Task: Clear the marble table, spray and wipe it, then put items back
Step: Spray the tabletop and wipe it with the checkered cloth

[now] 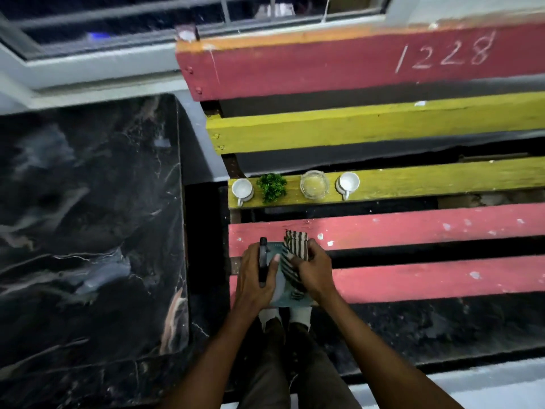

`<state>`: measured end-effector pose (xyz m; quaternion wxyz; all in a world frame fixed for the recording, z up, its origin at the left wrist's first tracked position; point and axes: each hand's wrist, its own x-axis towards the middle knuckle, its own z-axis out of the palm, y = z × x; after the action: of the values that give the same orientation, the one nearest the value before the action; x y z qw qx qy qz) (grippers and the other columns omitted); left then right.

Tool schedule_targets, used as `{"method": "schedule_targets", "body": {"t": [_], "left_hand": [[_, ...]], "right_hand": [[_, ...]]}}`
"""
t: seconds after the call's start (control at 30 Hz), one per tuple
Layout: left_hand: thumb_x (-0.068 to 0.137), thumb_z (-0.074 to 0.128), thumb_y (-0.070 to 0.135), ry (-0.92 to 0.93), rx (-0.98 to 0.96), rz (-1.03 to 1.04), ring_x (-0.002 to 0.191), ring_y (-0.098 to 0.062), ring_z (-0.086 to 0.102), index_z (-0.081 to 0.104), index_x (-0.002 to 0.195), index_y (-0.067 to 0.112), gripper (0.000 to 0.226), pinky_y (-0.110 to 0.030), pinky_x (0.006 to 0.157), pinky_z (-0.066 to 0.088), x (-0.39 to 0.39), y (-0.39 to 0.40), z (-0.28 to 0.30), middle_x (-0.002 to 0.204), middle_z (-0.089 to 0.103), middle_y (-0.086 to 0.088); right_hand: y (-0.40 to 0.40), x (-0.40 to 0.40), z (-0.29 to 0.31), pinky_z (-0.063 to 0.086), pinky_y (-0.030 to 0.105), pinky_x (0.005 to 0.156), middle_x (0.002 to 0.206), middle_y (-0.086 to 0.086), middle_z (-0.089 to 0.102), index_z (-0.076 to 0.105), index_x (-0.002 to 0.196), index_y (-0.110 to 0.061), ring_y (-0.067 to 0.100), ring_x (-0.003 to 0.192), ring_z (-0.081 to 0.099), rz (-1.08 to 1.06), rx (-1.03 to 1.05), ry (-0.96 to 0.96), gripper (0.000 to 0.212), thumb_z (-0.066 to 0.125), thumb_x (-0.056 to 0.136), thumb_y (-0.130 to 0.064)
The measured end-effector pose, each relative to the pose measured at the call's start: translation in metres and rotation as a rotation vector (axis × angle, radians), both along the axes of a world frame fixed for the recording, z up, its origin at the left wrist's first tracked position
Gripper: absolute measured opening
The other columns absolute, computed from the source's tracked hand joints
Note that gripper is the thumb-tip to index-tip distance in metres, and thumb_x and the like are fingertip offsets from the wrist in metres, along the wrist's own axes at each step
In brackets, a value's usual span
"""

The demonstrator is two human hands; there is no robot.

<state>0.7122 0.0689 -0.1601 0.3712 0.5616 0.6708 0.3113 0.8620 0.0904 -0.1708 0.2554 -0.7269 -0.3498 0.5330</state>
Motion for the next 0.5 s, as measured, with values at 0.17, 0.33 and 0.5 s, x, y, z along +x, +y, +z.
{"method": "schedule_targets", "body": {"t": [0.17,0.33,0.5], "left_hand": [[0.097,0.063,0.02,-0.068,0.103,0.141,0.097,-0.013,0.065,0.058,0.104,0.018,0.009,-0.038,0.087,0.054,-0.014,-0.006,0.06,0.099,0.063,0.005],[0.097,0.062,0.028,-0.02,0.171,0.264,0.097,0.002,0.061,0.053,0.102,0.024,0.011,-0.013,0.087,0.047,-0.03,-0.019,0.1,0.097,0.059,0.019],[0.098,0.058,0.034,-0.096,0.293,0.382,0.078,-0.017,0.062,0.056,0.089,0.016,0.019,-0.032,0.073,0.051,-0.056,-0.034,0.146,0.08,0.06,-0.001]], "right_hand": [[0.014,-0.019,0.058,0.058,0.018,0.063,0.113,0.015,0.07,0.062,0.115,-0.001,0.018,0.081,0.069,-0.222,-0.039,0.406,0.026,0.055,0.094,0.013],[0.014,-0.026,0.102,0.058,0.027,0.058,0.093,0.007,0.078,0.07,0.111,-0.009,0.02,0.072,0.075,-0.245,-0.19,0.65,0.026,0.045,0.104,-0.006],[0.017,-0.051,0.152,0.058,0.029,0.054,0.084,0.014,0.077,0.079,0.1,0.001,0.026,0.065,0.074,-0.091,-0.319,1.032,0.045,0.054,0.101,-0.037]]}}
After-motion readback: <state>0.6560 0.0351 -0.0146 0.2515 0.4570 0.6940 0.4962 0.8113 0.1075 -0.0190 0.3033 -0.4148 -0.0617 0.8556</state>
